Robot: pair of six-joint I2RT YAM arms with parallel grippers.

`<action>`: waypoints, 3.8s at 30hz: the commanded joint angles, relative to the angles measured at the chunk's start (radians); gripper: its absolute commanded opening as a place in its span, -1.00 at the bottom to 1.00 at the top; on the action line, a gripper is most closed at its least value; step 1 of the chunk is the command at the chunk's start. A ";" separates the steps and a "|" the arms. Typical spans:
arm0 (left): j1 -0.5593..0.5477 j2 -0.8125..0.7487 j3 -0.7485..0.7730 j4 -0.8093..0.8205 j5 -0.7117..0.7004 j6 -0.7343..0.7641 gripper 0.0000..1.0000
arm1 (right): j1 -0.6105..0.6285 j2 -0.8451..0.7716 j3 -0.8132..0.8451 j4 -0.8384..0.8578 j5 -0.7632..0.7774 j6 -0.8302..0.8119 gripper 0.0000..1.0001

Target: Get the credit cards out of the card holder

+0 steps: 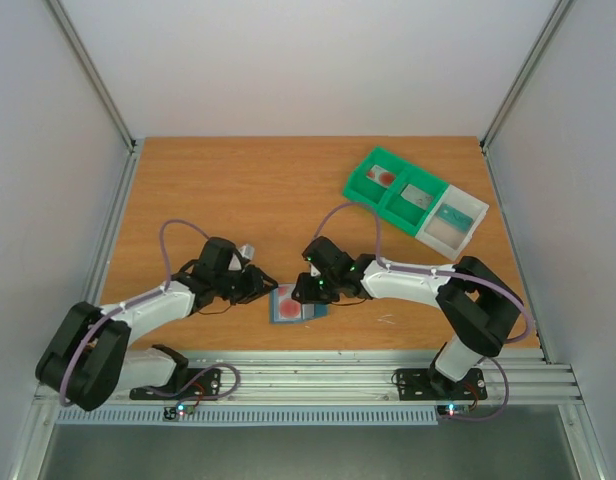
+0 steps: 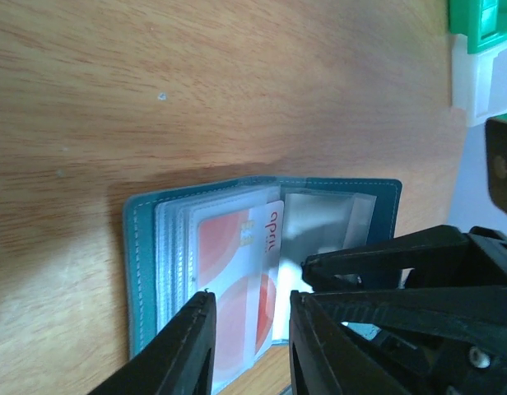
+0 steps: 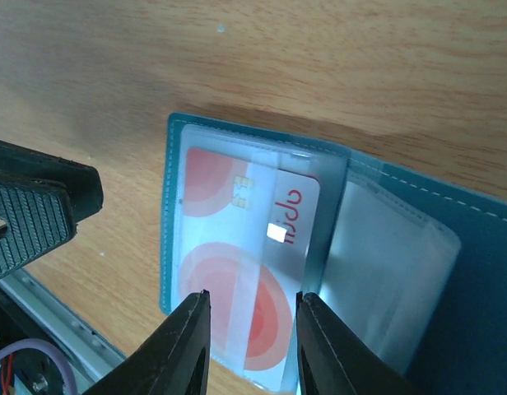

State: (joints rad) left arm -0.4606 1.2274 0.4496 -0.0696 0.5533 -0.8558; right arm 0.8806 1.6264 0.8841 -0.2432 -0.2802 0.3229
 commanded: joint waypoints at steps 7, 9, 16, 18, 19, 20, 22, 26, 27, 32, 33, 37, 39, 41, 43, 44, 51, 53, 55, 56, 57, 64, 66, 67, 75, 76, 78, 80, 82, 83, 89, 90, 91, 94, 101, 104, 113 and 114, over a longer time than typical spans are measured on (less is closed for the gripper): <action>-0.003 0.161 -0.045 0.227 0.080 -0.014 -0.56 | -0.018 0.062 -0.039 0.059 -0.026 0.009 -0.48; -0.002 0.184 -0.049 0.229 0.075 -0.010 -0.58 | -0.022 0.065 -0.050 0.067 -0.021 0.010 -0.50; -0.002 0.226 -0.056 0.224 0.062 -0.001 -0.62 | -0.047 0.066 -0.091 0.129 -0.059 0.011 -0.57; -0.003 0.226 -0.050 0.198 0.049 0.010 -0.66 | -0.052 0.063 -0.096 0.137 -0.066 0.011 -0.58; -0.001 0.225 -0.048 0.185 0.040 0.019 -0.69 | -0.054 0.063 -0.099 0.144 -0.070 0.010 -0.59; -0.002 0.224 -0.046 0.171 0.032 0.024 -0.74 | -0.056 0.063 -0.103 0.150 -0.073 0.009 -0.59; -0.002 0.224 -0.043 0.148 0.020 0.040 -0.79 | -0.062 0.061 -0.111 0.168 -0.086 0.009 -0.61; -0.003 0.229 -0.043 0.131 0.009 0.050 -0.84 | -0.074 0.056 -0.125 0.191 -0.102 0.007 -0.65; -0.001 0.232 -0.043 0.130 0.006 0.051 -0.84 | -0.075 0.055 -0.128 0.197 -0.106 0.007 -0.67; -0.002 0.242 -0.040 0.126 0.003 0.054 -0.84 | -0.089 0.044 -0.146 0.215 -0.118 0.005 -0.76; -0.002 0.242 -0.040 0.125 0.002 0.054 -0.84 | -0.092 0.041 -0.149 0.217 -0.119 0.005 -0.79; -0.001 0.243 -0.041 0.125 0.002 0.054 -0.84 | -0.106 0.028 -0.168 0.232 -0.126 0.008 -0.81; -0.003 0.243 -0.042 0.123 0.001 0.054 -0.84 | -0.112 0.025 -0.178 0.240 -0.131 0.011 -0.82; -0.002 0.242 -0.042 0.122 0.001 0.052 -0.84 | -0.116 0.021 -0.185 0.240 -0.133 0.011 -0.85; -0.003 0.239 -0.043 0.121 -0.001 0.051 -0.84 | -0.120 0.013 -0.194 0.270 -0.138 0.011 -0.91; -0.002 0.234 -0.044 0.120 -0.005 0.049 -0.84 | -0.123 0.007 -0.198 0.276 -0.141 0.011 -0.93; -0.002 0.197 -0.045 0.096 -0.029 0.046 -0.84 | -0.131 -0.013 -0.214 0.294 -0.156 0.006 -0.91; -0.002 0.189 -0.045 0.091 -0.034 0.046 -0.83 | -0.131 -0.007 -0.217 0.309 -0.165 0.016 -0.77; -0.003 0.186 -0.045 0.091 -0.035 0.046 -0.83 | -0.131 0.000 -0.223 0.327 -0.173 0.025 -0.71; -0.003 0.188 -0.045 0.091 -0.035 0.046 -0.83 | -0.131 0.004 -0.225 0.332 -0.174 0.028 -0.68; -0.002 0.188 -0.045 0.091 -0.035 0.046 -0.84 | -0.132 0.011 -0.224 0.335 -0.174 0.029 -0.65; -0.002 0.190 -0.046 0.093 -0.034 0.043 -0.83 | -0.131 0.040 -0.221 0.364 -0.197 0.034 -0.60; -0.001 0.189 -0.046 0.093 -0.036 0.043 -0.83 | -0.131 0.047 -0.219 0.369 -0.201 0.033 -0.60; -0.002 0.191 -0.046 0.094 -0.036 0.043 -0.83 | -0.131 0.052 -0.217 0.372 -0.206 0.033 -0.60; -0.001 0.194 -0.049 0.097 -0.039 0.044 -0.83 | -0.132 0.060 -0.220 0.392 -0.220 0.036 -0.76; -0.002 0.194 -0.049 0.097 -0.040 0.044 -0.84 | -0.134 0.055 -0.223 0.392 -0.220 0.035 -0.81; -0.002 0.194 -0.051 0.096 -0.042 0.046 -0.83 | -0.141 0.040 -0.231 0.392 -0.218 0.033 -0.90; -0.002 0.194 -0.053 0.096 -0.043 0.047 -0.83 | -0.150 0.020 -0.244 0.390 -0.212 0.030 -0.96; -0.002 0.195 -0.056 0.096 -0.047 0.049 -0.83 | -0.160 0.001 -0.254 0.378 -0.209 0.023 -0.98; -0.002 0.194 -0.057 0.096 -0.047 0.050 -0.83 | -0.166 -0.009 -0.257 0.369 -0.208 0.016 -0.98; -0.002 0.198 -0.053 0.091 -0.055 0.057 -0.83 | -0.184 -0.076 -0.272 0.317 -0.192 -0.012 -0.98; -0.001 0.198 -0.052 0.089 -0.055 0.058 -0.83 | -0.188 -0.086 -0.273 0.305 -0.187 -0.016 -0.98; -0.002 0.197 -0.052 0.088 -0.054 0.058 -0.83 | -0.192 -0.097 -0.272 0.293 -0.186 -0.022 -0.98; -0.001 0.192 -0.052 0.089 -0.053 0.055 -0.84 | -0.201 -0.133 -0.264 0.254 -0.174 -0.043 -0.98; -0.001 0.188 -0.048 0.088 -0.049 0.047 -0.83 | -0.206 -0.197 -0.233 0.138 -0.153 -0.099 -0.98; -0.003 0.178 -0.046 0.087 -0.048 0.043 -0.83 | -0.209 -0.218 -0.226 0.117 -0.162 -0.106 -0.98; -0.003 0.161 -0.042 0.086 -0.047 0.032 -0.81 | -0.211 -0.269 -0.193 0.057 -0.163 -0.134 -0.98; -0.001 0.158 -0.041 0.091 -0.040 0.029 -0.77 | -0.211 -0.276 -0.187 0.038 -0.161 -0.146 -0.98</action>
State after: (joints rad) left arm -0.4606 1.4063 0.4072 0.0418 0.5426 -0.8249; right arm 0.6758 1.3869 0.6533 -0.1505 -0.4557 0.2256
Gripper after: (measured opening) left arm 0.095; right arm 0.015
